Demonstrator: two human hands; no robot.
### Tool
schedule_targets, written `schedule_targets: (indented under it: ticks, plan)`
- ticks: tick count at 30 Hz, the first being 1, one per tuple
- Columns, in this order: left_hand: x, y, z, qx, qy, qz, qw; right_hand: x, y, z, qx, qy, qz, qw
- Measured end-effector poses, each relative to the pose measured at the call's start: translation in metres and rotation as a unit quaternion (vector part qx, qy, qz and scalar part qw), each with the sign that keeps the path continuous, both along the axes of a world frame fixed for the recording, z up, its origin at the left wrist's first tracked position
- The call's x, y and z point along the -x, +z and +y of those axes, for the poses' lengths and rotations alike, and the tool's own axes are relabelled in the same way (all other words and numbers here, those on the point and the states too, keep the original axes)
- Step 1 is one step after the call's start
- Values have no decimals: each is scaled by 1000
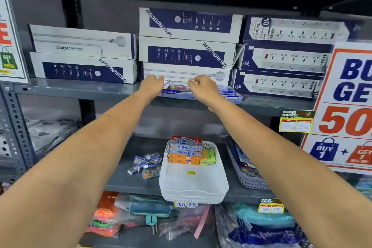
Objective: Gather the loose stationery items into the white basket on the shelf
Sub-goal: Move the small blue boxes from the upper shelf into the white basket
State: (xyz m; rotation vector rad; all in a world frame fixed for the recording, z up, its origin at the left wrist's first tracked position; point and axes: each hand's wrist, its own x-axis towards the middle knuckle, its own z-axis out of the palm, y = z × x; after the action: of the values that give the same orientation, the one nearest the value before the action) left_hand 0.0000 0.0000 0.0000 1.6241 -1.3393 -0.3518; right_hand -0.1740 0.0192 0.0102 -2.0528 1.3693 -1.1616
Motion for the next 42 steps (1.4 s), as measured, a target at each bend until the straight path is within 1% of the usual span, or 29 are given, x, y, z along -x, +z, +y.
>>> schedule_targets:
  ticks: [2, 4, 8, 11, 14, 18, 24, 28, 33, 36, 39, 42]
  plan:
    - [-5, 3, -1, -5, -1, -15, 1000, -6, 2, -6, 3, -15, 51, 999]
    - [-8, 5, -5, -20, -4, -52, 998, -11, 2, -14, -22, -42, 85, 995]
    - [-14, 7, -17, -29, -6, -88, 996, -23, 7, -28, -31, -93, 127, 987]
    - [-16, 4, -27, -47, -6, -115, 992, -29, 9, -41, -13, -144, 160, 976]
    - [-15, 1, -38, -62, -4, -107, 992, -32, 10, -50, 4, -182, 168, 969]
    - [-16, 3, -42, -66, 3, -118, 991, -32, 10, -59, 15, -197, 161, 967]
    - [-21, 7, -28, -65, 47, -148, 986, -31, 8, -53, 20, -177, 99, 979]
    - [-22, 11, -13, -52, 68, -163, 983, -30, 9, -39, 27, -166, 74, 983]
    - [-19, 4, 17, -37, 110, -184, 976, -27, 1, -11, 65, -150, 77, 984]
    - [-14, -7, 42, -35, 120, -176, 976, -21, -6, 9, 74, -142, 76, 984]
    - [-12, -11, 67, -18, 109, -137, 984, -11, -8, 27, 91, -138, 64, 984]
    - [-8, -18, 90, -2, 96, -119, 988, -1, -15, 43, 93, -124, 62, 986]
